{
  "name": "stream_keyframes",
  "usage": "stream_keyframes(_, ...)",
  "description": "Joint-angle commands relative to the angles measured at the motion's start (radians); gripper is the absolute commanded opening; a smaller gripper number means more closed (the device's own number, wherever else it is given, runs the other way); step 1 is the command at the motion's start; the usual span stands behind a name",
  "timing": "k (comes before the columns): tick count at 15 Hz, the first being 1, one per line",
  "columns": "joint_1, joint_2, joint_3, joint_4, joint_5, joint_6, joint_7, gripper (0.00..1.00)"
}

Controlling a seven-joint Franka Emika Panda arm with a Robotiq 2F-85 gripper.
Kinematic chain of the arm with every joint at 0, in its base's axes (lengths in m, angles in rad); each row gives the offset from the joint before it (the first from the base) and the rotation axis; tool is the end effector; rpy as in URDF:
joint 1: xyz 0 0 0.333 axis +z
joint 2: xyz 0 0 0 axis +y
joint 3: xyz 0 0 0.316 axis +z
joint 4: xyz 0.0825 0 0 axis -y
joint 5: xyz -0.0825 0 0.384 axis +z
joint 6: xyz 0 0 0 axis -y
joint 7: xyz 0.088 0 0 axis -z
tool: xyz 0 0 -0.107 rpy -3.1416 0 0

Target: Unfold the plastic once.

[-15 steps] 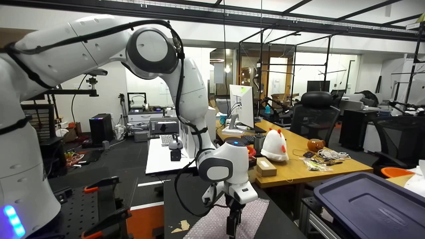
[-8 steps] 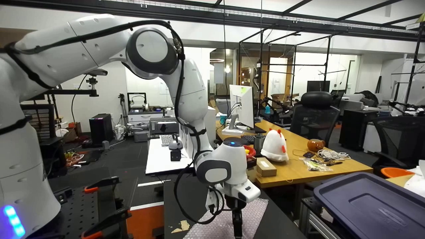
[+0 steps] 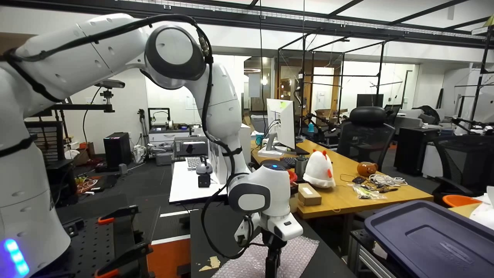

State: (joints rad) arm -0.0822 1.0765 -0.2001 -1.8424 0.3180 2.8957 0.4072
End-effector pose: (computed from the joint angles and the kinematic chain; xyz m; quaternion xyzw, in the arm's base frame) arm 0.5443 -0.1848 -0.0417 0.9005 -0.4321 0.0119 0.0484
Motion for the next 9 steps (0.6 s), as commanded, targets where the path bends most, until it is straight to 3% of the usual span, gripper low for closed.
stream_keyframes(1, 0.041, -0.082, -0.041, -0.078, 0.056, -0.101, 0.134, 1.0)
stream_keyframes(3, 0.049, -0.099, -0.053, -0.078, 0.076, -0.182, 0.204, 1.0)
stream_keyframes(6, 0.003, -0.116, -0.01, -0.06, 0.111, -0.278, 0.28, 1.0)
stream_keyframes(9, -0.042, -0.087, 0.039, -0.031, 0.176, -0.238, 0.321, 1.0)
